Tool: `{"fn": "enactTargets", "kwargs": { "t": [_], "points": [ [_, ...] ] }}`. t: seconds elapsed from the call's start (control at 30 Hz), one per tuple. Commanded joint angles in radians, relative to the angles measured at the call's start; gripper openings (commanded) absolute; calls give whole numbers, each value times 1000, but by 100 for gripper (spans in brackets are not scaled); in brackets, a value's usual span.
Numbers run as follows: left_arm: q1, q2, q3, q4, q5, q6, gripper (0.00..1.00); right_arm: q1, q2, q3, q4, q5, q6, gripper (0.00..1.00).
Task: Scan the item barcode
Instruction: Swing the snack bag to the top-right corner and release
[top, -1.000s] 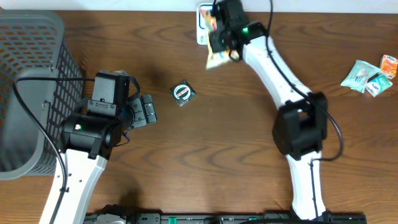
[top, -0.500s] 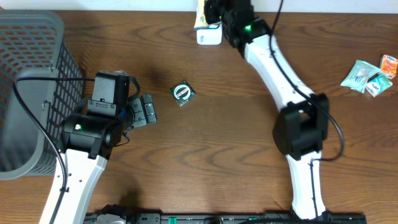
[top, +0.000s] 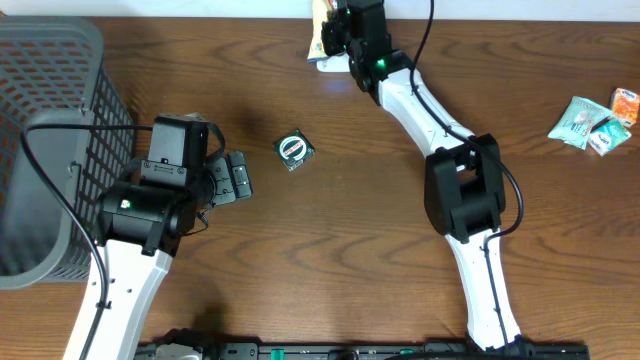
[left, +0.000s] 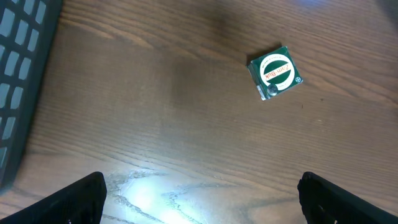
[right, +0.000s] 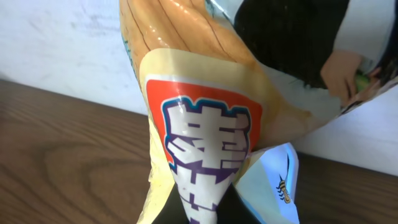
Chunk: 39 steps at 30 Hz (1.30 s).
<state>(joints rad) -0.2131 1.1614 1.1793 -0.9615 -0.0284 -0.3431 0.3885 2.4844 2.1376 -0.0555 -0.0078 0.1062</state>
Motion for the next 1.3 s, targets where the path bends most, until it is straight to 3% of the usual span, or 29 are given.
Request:
{"fn": "enactTargets", "kwargs": {
  "t": [0.0,0.5,0.73,1.0,1.27],
  "points": [
    [2,2,9,0,2,-9,98,-22,-71,21,21,2,12,1],
    [2,2,9,0,2,-9,98,-58,-85,21,83,2,54,1],
    [2,2,9,0,2,-9,98,-119,-175,21,46,2,62,1],
    [2,2,9,0,2,-9,98,-272,-328,21,-263,141,61,1],
    [2,2,9,0,2,-9,98,-496,-336,20,-649,346,-34,1]
  ]
}}
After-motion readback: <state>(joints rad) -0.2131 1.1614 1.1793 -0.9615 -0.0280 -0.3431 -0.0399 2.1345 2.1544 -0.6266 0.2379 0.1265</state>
